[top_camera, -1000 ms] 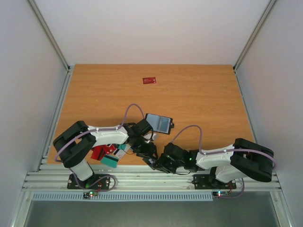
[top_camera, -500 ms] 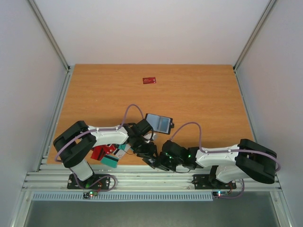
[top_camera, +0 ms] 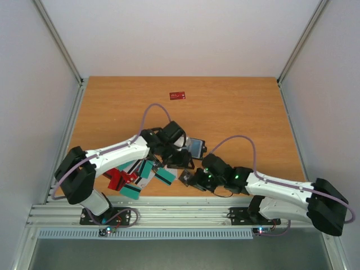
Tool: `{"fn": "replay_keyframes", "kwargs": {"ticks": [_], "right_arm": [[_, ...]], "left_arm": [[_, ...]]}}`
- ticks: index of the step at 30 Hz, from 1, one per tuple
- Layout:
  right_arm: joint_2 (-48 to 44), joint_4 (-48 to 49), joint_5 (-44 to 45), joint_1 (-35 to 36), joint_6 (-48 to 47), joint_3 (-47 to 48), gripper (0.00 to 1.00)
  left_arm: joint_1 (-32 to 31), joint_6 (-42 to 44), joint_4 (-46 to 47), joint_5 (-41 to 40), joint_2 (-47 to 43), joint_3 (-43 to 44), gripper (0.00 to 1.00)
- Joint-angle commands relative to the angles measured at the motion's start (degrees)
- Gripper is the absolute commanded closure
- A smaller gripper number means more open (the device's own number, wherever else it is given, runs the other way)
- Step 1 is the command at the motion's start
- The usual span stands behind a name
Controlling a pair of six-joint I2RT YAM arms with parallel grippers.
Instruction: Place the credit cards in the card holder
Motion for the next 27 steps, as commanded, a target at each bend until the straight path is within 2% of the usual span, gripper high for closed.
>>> {"fn": "replay_keyframes", "kwargs": {"ticks": [1,4,9,12,14,19,27], "right_arm": [[-6.4,-10.7,-2.3,-6.6,-6.2,2.7,0.99],[-10.3,-14.1,-7.2,-14.0,-9.9,4.4,0.99],[-11.6,-18.0,-15.5,-25.5,-13.4,12.5,0.99],[-10.0,-19.9,-18.2,-31.2,-14.7,20.3,0.99],[-8.5,-17.5,-20.7,-34.3,-13.2,23.4,0.99],[-4.9,-9.3,-24.2,-37.8,-7.7,28.2,0.99],[-4.4,-0.1,-25.9,-38.1,-0.4,29.5,0.99]], "left_arm": [[3.1,-0.8,-7.1,-4.1,-3.1,7.4,0.46],[5.2,-4.0,-8.0,-6.1,-5.0,9.9,0.46],[8.0,-13.6,-3.4,-7.5,-9.6,10.7,0.47],[8.5,-19.8,2.6,-8.3,-12.3,9.8,0.47],[8.8,-22.5,9.8,-7.9,-13.6,8.6,0.46],[10.1,-25.7,24.3,-4.9,-14.0,5.4,0.46],[11.4,-28.1,36.5,-4.0,-12.9,4.6,0.46]]}}
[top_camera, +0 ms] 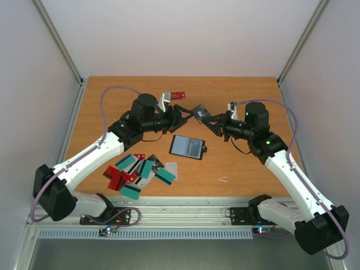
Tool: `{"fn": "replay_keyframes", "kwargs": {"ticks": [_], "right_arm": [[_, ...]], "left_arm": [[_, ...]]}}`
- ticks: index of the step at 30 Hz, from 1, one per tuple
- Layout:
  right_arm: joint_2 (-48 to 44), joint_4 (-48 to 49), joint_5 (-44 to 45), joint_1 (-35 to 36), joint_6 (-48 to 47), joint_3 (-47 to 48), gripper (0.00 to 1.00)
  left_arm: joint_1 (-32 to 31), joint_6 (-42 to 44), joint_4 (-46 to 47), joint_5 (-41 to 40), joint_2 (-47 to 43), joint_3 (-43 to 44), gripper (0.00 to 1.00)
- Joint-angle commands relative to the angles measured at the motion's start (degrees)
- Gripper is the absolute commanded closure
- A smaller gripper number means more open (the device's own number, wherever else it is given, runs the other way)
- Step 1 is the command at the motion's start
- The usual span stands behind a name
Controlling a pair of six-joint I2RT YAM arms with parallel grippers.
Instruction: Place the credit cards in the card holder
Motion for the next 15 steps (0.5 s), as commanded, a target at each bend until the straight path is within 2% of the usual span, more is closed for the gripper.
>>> {"fn": "replay_keyframes", "kwargs": {"ticks": [1,6,12,15], "right_arm": [[-0.2,7.0,-2.3,-0.3,5.2,1.9,0.99],[0.0,10.1,-1.9,-0.3,7.1,2.7,0.99],[-0.2,12.1,-1.3,-0.3,8.1,3.5,0.99],[-0.7,11.9,-0.8,-0.3,8.0,3.8,0.99]], "left_arm": [[0.4,-2.4,13.4,0.8,0.7,-0.6,0.47],[0.6,-7.0,23.7,1.7,2.8,-2.2,0.51],[0.6,-10.8,29.1,4.5,7.4,0.6,0.60],[0.7,-11.8,31.2,4.5,8.1,1.0,0.81]]}}
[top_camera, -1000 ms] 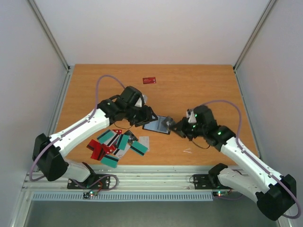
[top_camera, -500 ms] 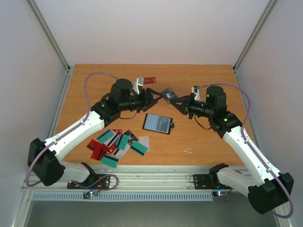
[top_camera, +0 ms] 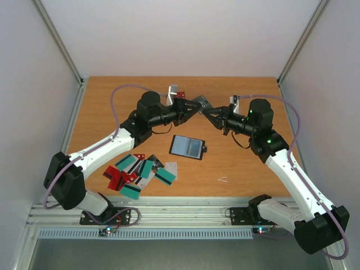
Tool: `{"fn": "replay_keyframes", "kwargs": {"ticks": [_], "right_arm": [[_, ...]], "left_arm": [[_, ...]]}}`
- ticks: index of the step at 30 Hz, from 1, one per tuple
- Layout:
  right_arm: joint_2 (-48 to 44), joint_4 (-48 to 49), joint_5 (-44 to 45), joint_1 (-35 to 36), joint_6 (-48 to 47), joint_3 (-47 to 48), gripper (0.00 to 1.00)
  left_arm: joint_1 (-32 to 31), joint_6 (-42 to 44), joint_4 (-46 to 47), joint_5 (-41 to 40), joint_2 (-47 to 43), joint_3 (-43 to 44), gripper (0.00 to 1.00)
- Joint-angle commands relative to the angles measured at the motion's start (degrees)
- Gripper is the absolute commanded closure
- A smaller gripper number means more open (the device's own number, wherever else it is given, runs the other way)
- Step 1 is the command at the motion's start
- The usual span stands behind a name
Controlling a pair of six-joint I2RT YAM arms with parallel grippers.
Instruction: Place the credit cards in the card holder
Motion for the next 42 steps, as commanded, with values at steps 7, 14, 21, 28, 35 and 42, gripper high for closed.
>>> {"fn": "replay_keyframes", "kwargs": {"ticks": [7,14,21,28,35,42], "right_arm": [[-1.2,-1.2,-1.5,-0.3,-3.1,3.2,0.63],[1.7,-21.9,-16.5,-10.0,-20.5,9.0,0.30],[6.5,-29.3,-31.0,-12.5,-30.9,14.1,0.38],[7.8,-28.0,-34.1,-12.5,-30.0,15.7,0.55],[7.9,-26.2,-35.9,-12.5,-28.7,15.7,0.71],[7.7,-24.3,-36.8,-12.5,-27.4,14.3,0.96]], "left_arm": [[0.6,-1.8,8.8,1.7,0.0,2.3,1.00],[2.9,-0.6,4.6,12.4,-0.8,3.1,1.00],[3.0,-0.4,3.2,24.9,-1.1,3.1,1.00],[2.4,-0.4,2.1,30.8,1.1,5.9,1.00],[1.8,-0.2,1.4,32.1,2.1,6.9,1.00],[1.3,1.1,-1.4,32.9,3.1,7.8,0.99]]}}
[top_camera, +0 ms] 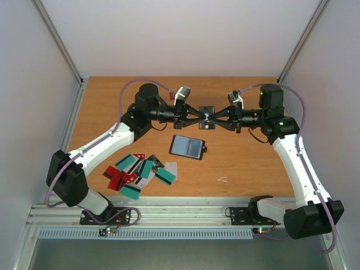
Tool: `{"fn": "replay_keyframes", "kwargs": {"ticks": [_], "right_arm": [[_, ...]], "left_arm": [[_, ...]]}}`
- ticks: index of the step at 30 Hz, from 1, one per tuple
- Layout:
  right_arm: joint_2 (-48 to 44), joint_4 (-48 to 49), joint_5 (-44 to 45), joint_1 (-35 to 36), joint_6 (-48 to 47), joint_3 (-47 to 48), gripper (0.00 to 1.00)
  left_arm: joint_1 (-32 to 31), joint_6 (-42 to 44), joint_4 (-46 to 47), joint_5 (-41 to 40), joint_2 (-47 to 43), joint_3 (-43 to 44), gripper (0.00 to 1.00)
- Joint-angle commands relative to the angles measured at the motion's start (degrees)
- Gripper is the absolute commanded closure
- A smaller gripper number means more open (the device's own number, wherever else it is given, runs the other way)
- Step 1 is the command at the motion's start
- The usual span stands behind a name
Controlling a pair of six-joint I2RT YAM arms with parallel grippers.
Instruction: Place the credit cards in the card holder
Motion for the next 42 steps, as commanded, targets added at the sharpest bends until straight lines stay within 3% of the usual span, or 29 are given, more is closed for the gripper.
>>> {"fn": "replay_keyframes", "kwargs": {"ticks": [1,3,5,9,12,15,26,32,42], "right_arm": [[-0.1,2.3,-2.3,-0.3,0.9,-0.5,0.98],[-0.3,2.0,-1.9,-0.3,0.7,-1.3,0.99],[-0.4,-0.6,-0.4,-0.3,-1.3,-1.5,0.99],[-0.4,-12.4,7.5,-0.3,-6.9,-1.4,0.99],[-1.2,-15.3,11.2,-0.3,-8.8,-3.1,0.99],[-1.2,-15.7,14.3,-0.3,-12.0,-6.3,0.99],[9.2,2.1,21.6,5.7,-12.3,-20.8,0.99],[15.9,13.0,25.5,9.7,-10.2,-22.2,0.99],[25.3,26.8,29.8,12.5,-7.9,-24.5,0.99]], "left_arm": [[-0.5,1.9,-1.7,2.0,1.2,2.5,0.98],[-0.5,2.8,-3.6,1.7,1.4,2.7,0.94],[-0.5,4.8,-8.2,1.2,1.5,3.7,0.84],[0.4,19.0,-33.8,-5.2,1.8,10.0,0.54],[1.6,31.9,-55.7,-15.9,3.7,16.5,0.49],[2.2,41.2,-67.7,-26.0,6.5,19.1,0.54],[3.0,51.3,-64.9,-41.1,17.9,15.1,0.65],[3.6,53.0,-61.2,-41.5,23.6,14.8,0.69],[3.8,56.6,-63.0,-44.0,29.0,19.6,0.75]]}}
